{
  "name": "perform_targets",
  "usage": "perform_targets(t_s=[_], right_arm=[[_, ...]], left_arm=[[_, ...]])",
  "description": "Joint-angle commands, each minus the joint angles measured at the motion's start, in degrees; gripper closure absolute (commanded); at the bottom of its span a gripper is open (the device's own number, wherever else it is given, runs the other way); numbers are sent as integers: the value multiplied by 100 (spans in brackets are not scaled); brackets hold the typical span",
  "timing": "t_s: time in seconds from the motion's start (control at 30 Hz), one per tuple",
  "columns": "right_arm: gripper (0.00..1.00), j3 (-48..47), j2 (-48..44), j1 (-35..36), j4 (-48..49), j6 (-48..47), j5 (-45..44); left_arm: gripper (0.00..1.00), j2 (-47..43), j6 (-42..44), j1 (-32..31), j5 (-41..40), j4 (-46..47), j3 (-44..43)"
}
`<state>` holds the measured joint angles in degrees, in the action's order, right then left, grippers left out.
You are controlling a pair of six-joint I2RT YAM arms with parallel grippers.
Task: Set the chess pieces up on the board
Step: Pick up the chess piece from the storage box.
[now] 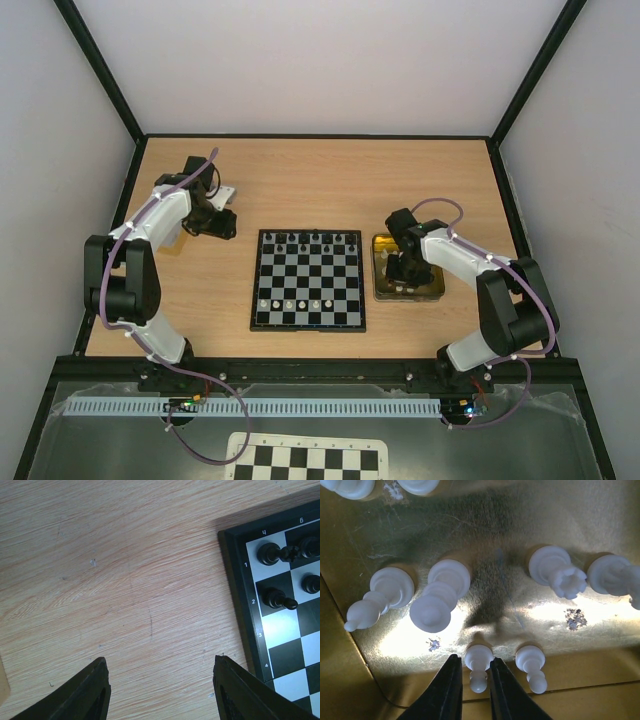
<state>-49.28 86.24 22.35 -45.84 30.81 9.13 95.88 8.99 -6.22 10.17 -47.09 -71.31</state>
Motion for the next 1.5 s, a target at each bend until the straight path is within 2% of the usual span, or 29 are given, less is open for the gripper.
perform_targets(t_s=[0.0,0.13,0.5,0.93,1.47], right_arm=[[85,73,-28,-28,-8,-57,-3],[85,93,-4,-21,13,-57,10],[98,109,60,-16,32,-57,-11],[98,-222,-34,-20,-338,-36,-170],[98,-1033,-610,-20,-1383,56,-538]], left_arm=[[42,-93,50,-29,-59,-138,-152],[42,-99,50,-29,-66,-142,-158],[42,-25,34,-29,-60,-134,-227],[42,-58,32,-29,13,-107,-189],[42,-364,32,-40,199,-97,-149]])
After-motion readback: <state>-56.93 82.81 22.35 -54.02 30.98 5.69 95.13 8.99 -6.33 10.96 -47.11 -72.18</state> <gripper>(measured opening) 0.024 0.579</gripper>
